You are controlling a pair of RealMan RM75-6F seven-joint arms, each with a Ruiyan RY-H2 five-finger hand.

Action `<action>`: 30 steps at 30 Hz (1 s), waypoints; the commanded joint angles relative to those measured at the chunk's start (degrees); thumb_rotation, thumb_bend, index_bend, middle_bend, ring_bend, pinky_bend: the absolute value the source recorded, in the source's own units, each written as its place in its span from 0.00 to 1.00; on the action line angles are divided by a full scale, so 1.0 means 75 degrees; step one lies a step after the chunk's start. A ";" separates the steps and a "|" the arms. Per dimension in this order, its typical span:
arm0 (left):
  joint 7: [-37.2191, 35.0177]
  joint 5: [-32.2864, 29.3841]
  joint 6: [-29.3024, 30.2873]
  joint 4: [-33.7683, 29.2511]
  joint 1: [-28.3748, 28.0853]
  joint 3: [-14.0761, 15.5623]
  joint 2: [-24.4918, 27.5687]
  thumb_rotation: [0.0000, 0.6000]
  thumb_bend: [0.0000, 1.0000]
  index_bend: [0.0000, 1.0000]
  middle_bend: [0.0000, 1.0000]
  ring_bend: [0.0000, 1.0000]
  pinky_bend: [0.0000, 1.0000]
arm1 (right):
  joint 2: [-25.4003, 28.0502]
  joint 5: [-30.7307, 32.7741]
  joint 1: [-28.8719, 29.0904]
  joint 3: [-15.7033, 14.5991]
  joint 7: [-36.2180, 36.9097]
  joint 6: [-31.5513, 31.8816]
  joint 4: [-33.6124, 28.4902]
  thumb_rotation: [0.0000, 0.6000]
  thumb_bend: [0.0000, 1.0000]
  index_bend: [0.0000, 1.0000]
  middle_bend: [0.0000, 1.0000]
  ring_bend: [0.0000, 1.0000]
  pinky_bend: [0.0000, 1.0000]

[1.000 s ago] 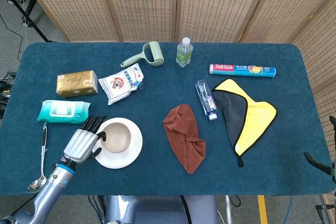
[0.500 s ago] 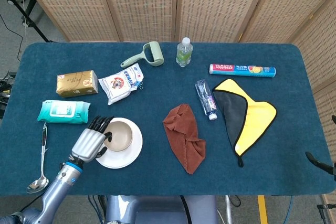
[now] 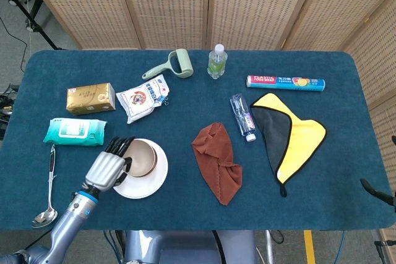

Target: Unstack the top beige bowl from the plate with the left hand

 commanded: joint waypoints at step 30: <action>-0.0909 -0.3169 -0.2454 0.2519 -0.3059 -0.1891 -0.0923 1.00 0.47 0.77 0.00 0.00 0.00 | -0.0110 0.0256 0.0087 0.0049 -0.0081 -0.0238 0.0168 1.00 0.00 0.04 0.00 0.00 0.00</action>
